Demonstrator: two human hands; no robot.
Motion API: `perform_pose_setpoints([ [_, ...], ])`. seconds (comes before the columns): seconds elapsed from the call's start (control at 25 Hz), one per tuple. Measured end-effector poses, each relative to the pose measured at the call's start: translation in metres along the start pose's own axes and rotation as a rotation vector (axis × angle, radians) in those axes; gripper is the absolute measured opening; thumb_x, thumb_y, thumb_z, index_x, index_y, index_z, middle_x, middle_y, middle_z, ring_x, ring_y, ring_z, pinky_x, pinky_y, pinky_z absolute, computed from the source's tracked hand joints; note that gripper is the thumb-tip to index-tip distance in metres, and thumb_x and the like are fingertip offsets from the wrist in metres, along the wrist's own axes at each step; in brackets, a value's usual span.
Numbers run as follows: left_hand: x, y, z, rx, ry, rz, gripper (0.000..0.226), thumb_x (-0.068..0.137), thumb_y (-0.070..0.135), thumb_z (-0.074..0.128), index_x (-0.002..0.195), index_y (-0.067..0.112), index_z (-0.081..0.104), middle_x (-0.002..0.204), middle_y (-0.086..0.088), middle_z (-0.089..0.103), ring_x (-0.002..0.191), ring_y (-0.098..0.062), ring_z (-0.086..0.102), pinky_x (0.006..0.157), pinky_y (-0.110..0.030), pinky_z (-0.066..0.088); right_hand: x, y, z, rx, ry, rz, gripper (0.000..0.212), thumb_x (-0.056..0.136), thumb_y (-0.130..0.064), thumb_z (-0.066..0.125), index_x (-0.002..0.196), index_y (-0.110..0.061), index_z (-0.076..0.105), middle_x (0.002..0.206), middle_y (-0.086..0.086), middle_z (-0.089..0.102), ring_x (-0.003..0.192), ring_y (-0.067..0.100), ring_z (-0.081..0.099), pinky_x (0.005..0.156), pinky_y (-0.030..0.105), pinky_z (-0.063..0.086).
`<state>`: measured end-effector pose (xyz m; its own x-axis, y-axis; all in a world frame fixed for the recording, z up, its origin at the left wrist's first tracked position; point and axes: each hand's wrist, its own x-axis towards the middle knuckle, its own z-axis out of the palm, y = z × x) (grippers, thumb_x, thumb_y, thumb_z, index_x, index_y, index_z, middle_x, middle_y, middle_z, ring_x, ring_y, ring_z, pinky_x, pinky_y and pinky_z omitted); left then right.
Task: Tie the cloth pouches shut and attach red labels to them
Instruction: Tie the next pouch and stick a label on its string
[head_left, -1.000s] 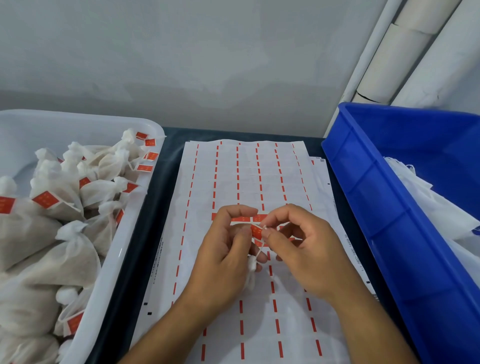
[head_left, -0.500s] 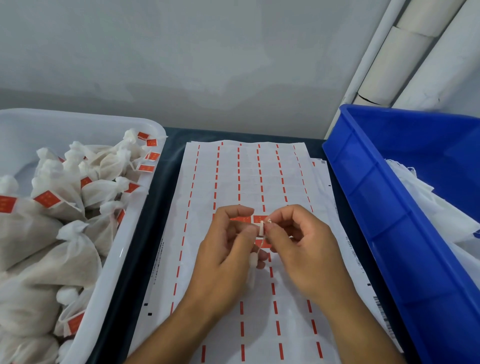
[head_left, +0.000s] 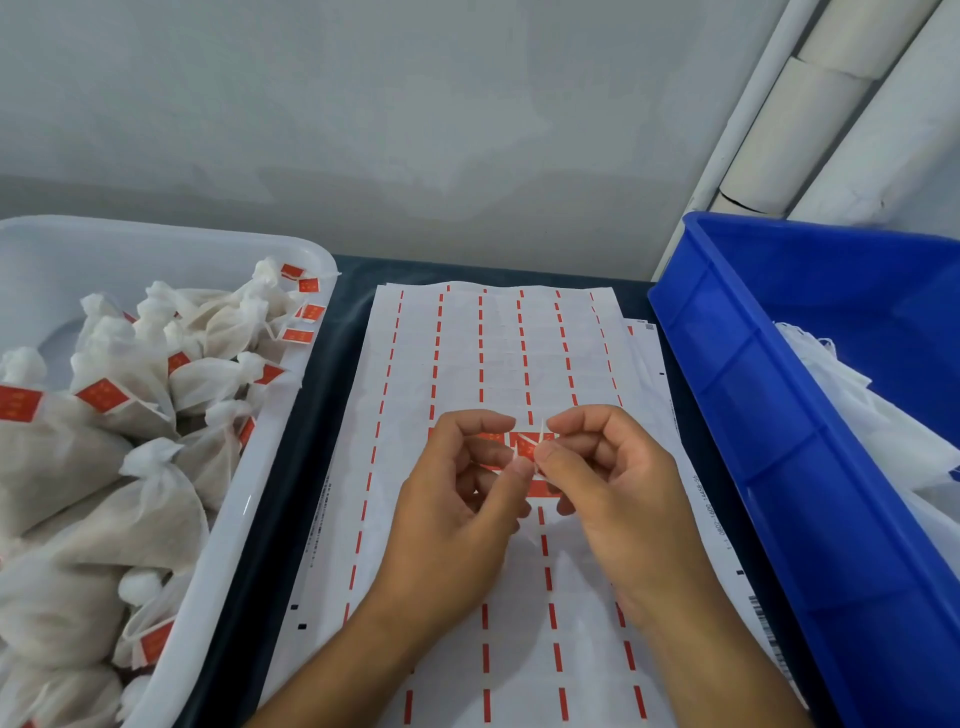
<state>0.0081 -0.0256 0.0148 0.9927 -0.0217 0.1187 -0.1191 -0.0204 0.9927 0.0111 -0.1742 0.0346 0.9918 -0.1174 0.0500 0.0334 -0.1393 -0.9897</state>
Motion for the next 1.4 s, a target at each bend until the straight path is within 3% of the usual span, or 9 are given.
perform_pose_setpoints([
  [0.12,0.002,0.000,0.000,-0.114,0.026,-0.068,0.018,0.101,0.009,0.059,0.110,0.025,0.061,0.081,-0.001,0.068,0.067,-0.014,0.068,0.062,-0.023,0.056,-0.002,-0.001,0.003,-0.018,-0.010,-0.020,0.025,0.091,-0.020,0.075,0.095,-0.044,0.067,0.088,-0.008,0.076,0.086,0.015,0.073,0.073,0.028,0.062],
  [0.28,0.000,0.001,0.001,-0.159,0.049,-0.063,0.014,0.103,0.014,0.056,0.106,0.028,0.058,0.080,-0.005,0.068,0.065,-0.018,0.066,0.061,-0.026,0.056,-0.003,-0.002,0.006,-0.004,-0.002,-0.059,0.024,0.090,-0.024,0.077,0.096,-0.045,0.066,0.089,-0.011,0.076,0.087,0.014,0.074,0.075,0.027,0.063],
  [0.64,-0.003,0.001,0.003,0.135,0.114,0.043,0.027,0.098,0.005,0.060,0.095,0.030,0.069,0.088,0.006,0.070,0.076,-0.014,0.071,0.066,-0.029,0.059,-0.003,-0.002,0.005,0.012,0.029,-0.081,0.015,0.090,-0.019,0.078,0.099,-0.027,0.068,0.086,-0.011,0.077,0.084,0.010,0.076,0.071,0.017,0.059],
  [0.8,-0.004,0.003,0.003,0.133,0.147,0.092,0.009,0.093,0.025,0.072,0.095,0.034,0.072,0.093,0.009,0.073,0.082,-0.018,0.071,0.068,-0.036,0.060,-0.004,-0.003,0.005,0.023,0.043,-0.074,0.015,0.089,-0.020,0.078,0.098,-0.026,0.069,0.085,-0.008,0.078,0.081,0.012,0.077,0.071,0.020,0.060],
  [1.0,-0.002,0.003,0.001,0.198,0.197,0.116,0.011,0.085,0.043,0.073,0.095,0.039,0.076,0.096,0.021,0.073,0.089,-0.009,0.072,0.069,-0.021,0.059,-0.004,-0.002,0.004,0.019,0.048,-0.064,0.014,0.088,-0.023,0.078,0.099,-0.029,0.071,0.086,-0.014,0.078,0.083,0.007,0.076,0.067,0.016,0.059],
  [1.16,0.000,0.000,0.000,0.230,0.202,0.109,0.005,0.086,0.042,0.073,0.091,0.044,0.074,0.091,0.025,0.072,0.089,-0.003,0.071,0.069,-0.012,0.055,-0.004,-0.001,0.002,-0.064,0.025,-0.117,0.017,0.088,-0.029,0.078,0.102,-0.033,0.069,0.091,-0.018,0.077,0.089,0.004,0.075,0.072,0.014,0.058],
  [1.28,0.001,-0.002,0.002,0.232,0.192,0.067,0.005,0.088,0.045,0.070,0.088,0.041,0.073,0.090,0.022,0.071,0.086,-0.004,0.070,0.068,-0.015,0.056,-0.001,-0.001,-0.002,-0.145,0.010,-0.131,0.025,0.085,-0.043,0.075,0.108,-0.039,0.066,0.103,-0.025,0.073,0.096,0.001,0.072,0.072,0.014,0.058],
  [1.4,-0.001,0.000,0.003,0.207,0.152,0.056,0.010,0.091,0.046,0.066,0.087,0.038,0.071,0.087,0.017,0.071,0.083,-0.009,0.069,0.067,-0.020,0.057,0.003,-0.001,-0.009,-0.193,-0.128,-0.068,0.037,0.084,-0.059,0.064,0.119,-0.046,0.064,0.113,-0.027,0.069,0.104,0.003,0.069,0.079,0.024,0.062],
])
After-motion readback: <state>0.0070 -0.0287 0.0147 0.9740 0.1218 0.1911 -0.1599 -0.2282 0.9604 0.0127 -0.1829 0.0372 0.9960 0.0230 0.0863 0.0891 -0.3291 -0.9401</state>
